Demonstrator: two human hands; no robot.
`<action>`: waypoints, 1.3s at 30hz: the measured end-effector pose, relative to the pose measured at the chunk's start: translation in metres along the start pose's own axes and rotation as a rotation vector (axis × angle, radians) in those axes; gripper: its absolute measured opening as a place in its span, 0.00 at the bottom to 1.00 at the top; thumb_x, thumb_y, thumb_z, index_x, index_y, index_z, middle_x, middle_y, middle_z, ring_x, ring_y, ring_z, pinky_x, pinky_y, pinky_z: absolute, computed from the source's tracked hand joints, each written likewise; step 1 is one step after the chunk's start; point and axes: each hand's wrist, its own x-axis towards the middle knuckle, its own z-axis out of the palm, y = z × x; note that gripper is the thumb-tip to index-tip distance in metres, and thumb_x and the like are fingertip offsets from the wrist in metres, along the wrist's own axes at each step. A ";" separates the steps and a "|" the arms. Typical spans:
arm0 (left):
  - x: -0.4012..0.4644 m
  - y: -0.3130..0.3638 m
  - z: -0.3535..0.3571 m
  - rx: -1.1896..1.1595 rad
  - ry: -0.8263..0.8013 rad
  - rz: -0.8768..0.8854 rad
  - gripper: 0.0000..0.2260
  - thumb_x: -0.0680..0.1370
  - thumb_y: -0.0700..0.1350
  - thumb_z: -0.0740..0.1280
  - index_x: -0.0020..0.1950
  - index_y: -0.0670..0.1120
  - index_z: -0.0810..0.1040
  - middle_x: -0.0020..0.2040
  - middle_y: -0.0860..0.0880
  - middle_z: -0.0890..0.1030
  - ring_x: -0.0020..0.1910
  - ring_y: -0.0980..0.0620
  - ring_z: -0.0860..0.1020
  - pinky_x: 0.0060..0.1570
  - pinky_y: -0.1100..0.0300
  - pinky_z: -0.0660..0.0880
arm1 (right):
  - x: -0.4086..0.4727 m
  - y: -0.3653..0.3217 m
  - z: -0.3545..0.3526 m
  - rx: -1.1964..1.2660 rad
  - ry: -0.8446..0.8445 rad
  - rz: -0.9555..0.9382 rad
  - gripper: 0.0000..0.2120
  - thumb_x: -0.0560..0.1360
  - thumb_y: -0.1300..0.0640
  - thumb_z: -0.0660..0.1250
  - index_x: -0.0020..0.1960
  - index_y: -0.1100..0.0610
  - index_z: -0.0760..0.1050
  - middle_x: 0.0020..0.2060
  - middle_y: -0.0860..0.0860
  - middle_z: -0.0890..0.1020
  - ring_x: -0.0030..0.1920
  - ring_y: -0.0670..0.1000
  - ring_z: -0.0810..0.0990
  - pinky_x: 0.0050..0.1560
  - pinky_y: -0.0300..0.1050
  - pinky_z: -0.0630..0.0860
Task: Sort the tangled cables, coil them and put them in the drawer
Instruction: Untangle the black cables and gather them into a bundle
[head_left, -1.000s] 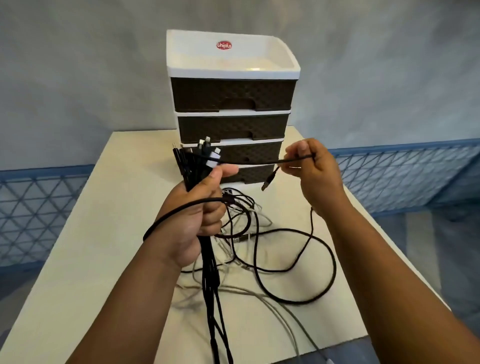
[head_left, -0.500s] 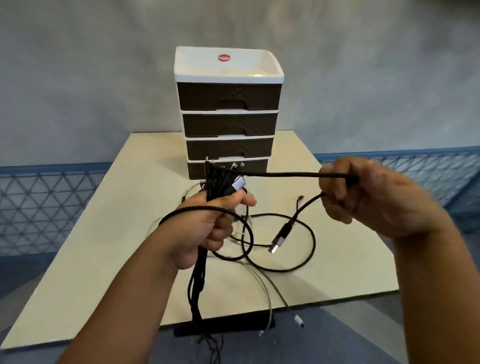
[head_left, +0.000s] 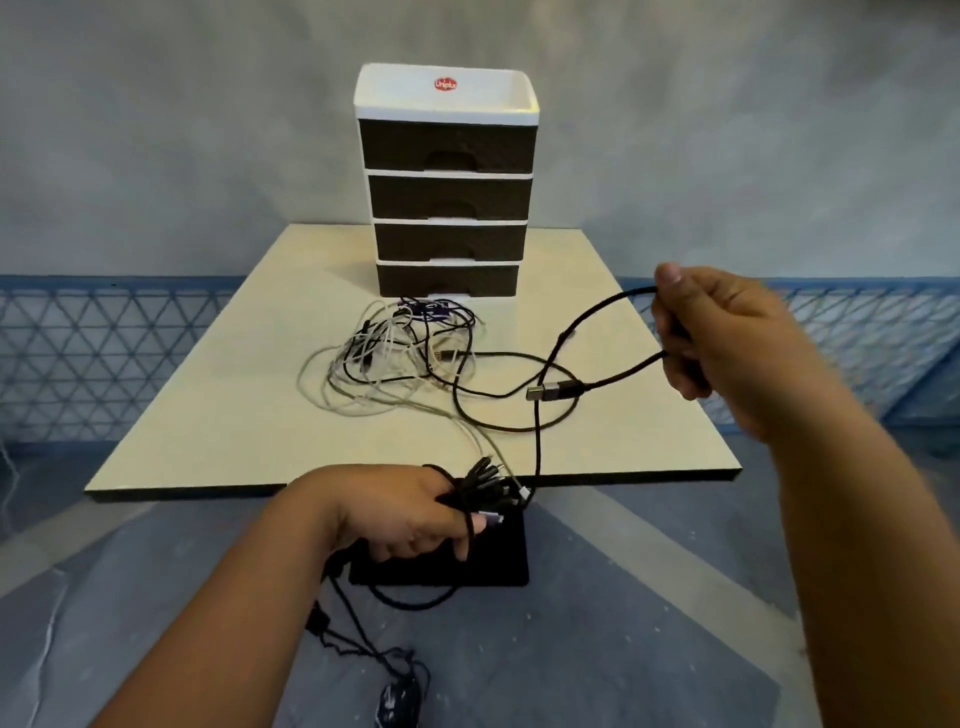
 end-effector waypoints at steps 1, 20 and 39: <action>-0.004 -0.001 0.001 0.050 0.017 -0.031 0.16 0.80 0.56 0.64 0.46 0.44 0.79 0.28 0.53 0.65 0.25 0.55 0.61 0.25 0.62 0.57 | -0.005 0.005 0.002 -0.018 -0.016 0.021 0.21 0.82 0.46 0.57 0.36 0.57 0.70 0.21 0.45 0.64 0.20 0.49 0.64 0.23 0.38 0.61; -0.055 0.026 0.013 0.132 0.221 0.157 0.16 0.79 0.57 0.65 0.40 0.46 0.75 0.28 0.52 0.68 0.26 0.53 0.65 0.26 0.62 0.63 | -0.067 0.034 0.086 -0.487 -0.277 -0.117 0.09 0.76 0.58 0.63 0.52 0.46 0.76 0.39 0.43 0.79 0.38 0.44 0.77 0.36 0.37 0.71; -0.051 0.012 -0.021 -0.063 0.327 0.220 0.14 0.78 0.56 0.66 0.43 0.46 0.73 0.28 0.53 0.64 0.25 0.56 0.61 0.23 0.64 0.58 | -0.033 0.045 0.088 -0.077 -0.163 -0.110 0.12 0.80 0.51 0.64 0.47 0.59 0.77 0.40 0.59 0.79 0.38 0.45 0.72 0.42 0.45 0.71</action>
